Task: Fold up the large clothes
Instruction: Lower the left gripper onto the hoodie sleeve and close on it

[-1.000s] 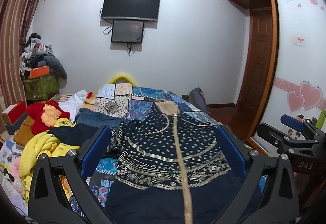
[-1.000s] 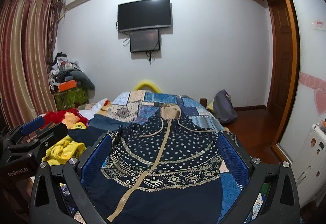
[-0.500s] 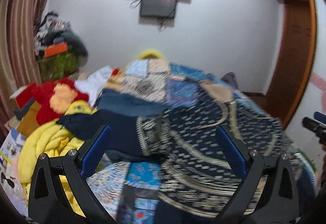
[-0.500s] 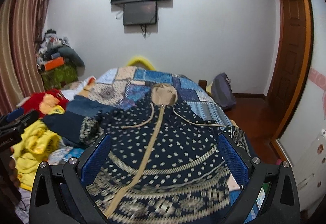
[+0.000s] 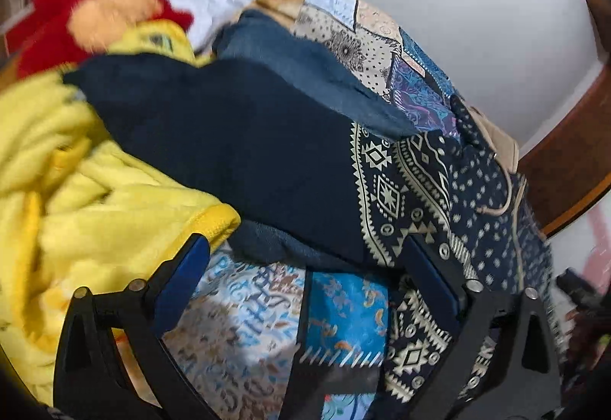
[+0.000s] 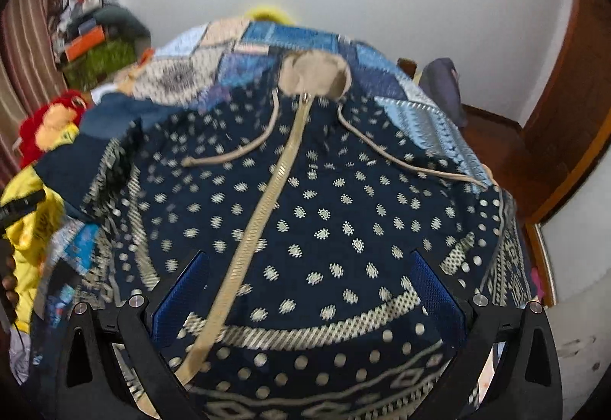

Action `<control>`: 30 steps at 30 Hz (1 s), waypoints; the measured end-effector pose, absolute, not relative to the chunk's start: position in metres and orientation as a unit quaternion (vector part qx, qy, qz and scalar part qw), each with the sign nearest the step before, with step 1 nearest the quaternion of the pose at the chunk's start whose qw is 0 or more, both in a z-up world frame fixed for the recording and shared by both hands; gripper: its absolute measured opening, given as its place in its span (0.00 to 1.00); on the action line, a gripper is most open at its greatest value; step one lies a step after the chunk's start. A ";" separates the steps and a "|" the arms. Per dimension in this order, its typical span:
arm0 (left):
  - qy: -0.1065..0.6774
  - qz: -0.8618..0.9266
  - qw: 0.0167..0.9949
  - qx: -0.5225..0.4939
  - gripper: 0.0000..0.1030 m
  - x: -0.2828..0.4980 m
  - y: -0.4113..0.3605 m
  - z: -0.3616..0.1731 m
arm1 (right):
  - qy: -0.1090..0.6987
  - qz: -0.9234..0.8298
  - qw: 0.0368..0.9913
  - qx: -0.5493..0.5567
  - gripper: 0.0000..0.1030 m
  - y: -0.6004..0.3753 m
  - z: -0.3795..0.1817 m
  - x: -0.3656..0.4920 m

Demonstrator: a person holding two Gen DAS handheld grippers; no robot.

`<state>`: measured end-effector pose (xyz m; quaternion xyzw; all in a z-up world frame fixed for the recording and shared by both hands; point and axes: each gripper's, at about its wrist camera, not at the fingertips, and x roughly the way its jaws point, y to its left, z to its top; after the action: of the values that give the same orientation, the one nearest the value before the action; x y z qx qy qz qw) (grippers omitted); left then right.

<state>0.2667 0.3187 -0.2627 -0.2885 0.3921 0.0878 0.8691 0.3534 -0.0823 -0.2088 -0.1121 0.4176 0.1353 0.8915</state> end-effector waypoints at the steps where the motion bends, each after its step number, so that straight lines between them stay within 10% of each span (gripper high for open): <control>1: 0.393 0.071 0.863 -0.309 0.87 0.271 0.323 -0.267 | 0.421 0.136 0.889 -0.118 1.00 -0.080 -0.213 0.359; 18: 0.448 0.181 0.844 -0.233 0.75 0.319 0.325 -0.291 | 0.421 0.162 0.884 -0.121 1.00 -0.071 -0.216 0.362; 21: 0.434 0.198 0.851 -0.222 0.58 0.319 0.324 -0.281 | 0.419 0.160 0.885 -0.123 1.00 -0.074 -0.213 0.356; 23: 0.421 0.242 0.857 -0.171 0.17 0.320 0.321 -0.266 | 0.417 0.159 0.886 -0.123 1.00 -0.077 -0.211 0.353; 30: 0.364 0.201 0.899 -0.137 0.04 0.337 0.304 -0.192 | 0.406 0.153 0.894 -0.112 1.00 -0.094 -0.194 0.342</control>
<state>0.3371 0.3042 -0.1918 -0.1373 0.3643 0.2014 0.8988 0.3419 -0.0942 -0.1937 -0.1116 0.4059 0.1528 0.8941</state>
